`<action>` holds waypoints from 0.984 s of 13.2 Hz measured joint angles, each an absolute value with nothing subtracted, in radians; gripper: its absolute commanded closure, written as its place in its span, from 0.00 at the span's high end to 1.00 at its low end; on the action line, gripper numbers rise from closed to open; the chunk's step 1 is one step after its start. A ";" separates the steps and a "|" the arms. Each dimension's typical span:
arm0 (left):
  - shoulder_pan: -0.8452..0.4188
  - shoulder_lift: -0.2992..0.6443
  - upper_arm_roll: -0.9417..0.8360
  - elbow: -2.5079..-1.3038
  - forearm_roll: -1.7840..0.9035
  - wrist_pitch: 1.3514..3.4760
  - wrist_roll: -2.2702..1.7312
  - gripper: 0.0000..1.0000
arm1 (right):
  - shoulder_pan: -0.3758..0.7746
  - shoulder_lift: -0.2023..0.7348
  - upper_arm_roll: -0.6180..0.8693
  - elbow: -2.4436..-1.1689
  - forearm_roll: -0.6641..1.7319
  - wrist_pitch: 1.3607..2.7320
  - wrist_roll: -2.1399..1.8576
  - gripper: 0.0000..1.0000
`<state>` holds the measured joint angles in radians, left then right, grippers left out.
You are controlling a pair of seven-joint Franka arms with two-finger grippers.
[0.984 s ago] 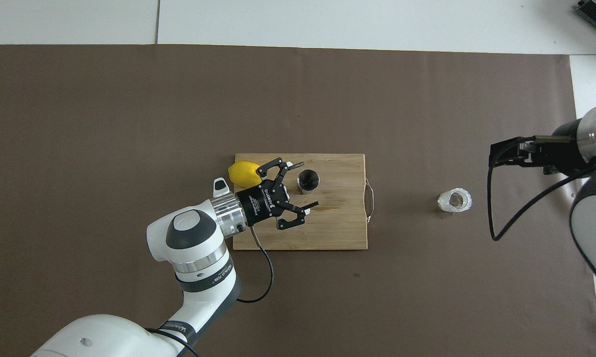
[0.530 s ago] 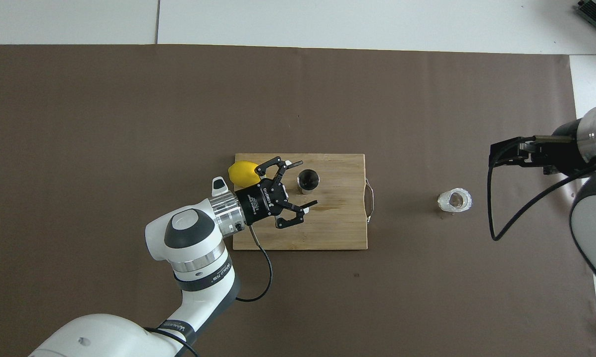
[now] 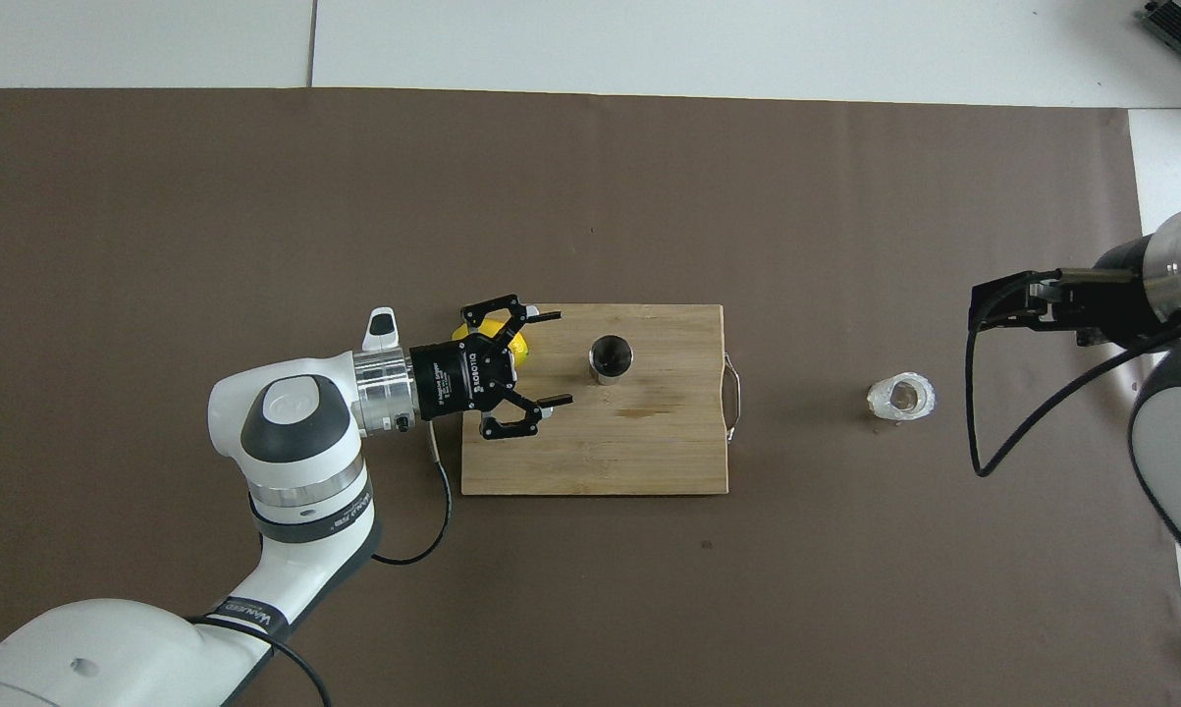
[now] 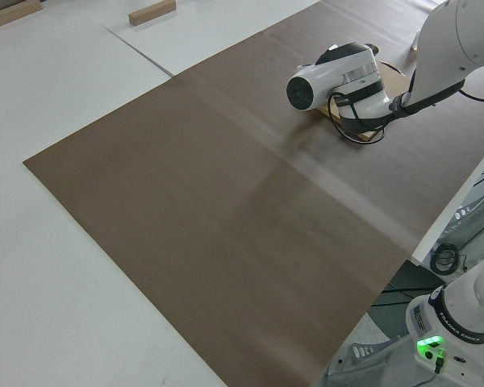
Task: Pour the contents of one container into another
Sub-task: 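Withdraw the open left gripper from the steel cup, then retract the left gripper to rest while the right gripper reaches the white cup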
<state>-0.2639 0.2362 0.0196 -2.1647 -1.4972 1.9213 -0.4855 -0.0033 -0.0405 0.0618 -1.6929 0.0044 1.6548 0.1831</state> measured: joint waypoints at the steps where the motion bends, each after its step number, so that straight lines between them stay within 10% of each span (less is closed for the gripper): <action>1: -0.231 0.229 0.022 -2.162 -1.422 1.883 -0.503 1.00 | -0.003 -0.041 0.062 -1.693 0.005 1.640 0.158 1.00; 13: -0.121 0.119 0.056 -1.959 -0.679 1.755 -0.565 1.00 | -0.064 -0.073 0.055 -1.911 0.028 1.837 -0.687 1.00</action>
<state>-0.1207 0.1192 0.0559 -1.9587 -0.6786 1.7545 -0.5653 -0.0638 -0.0725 0.0550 -1.9106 0.0280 1.8374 -0.6870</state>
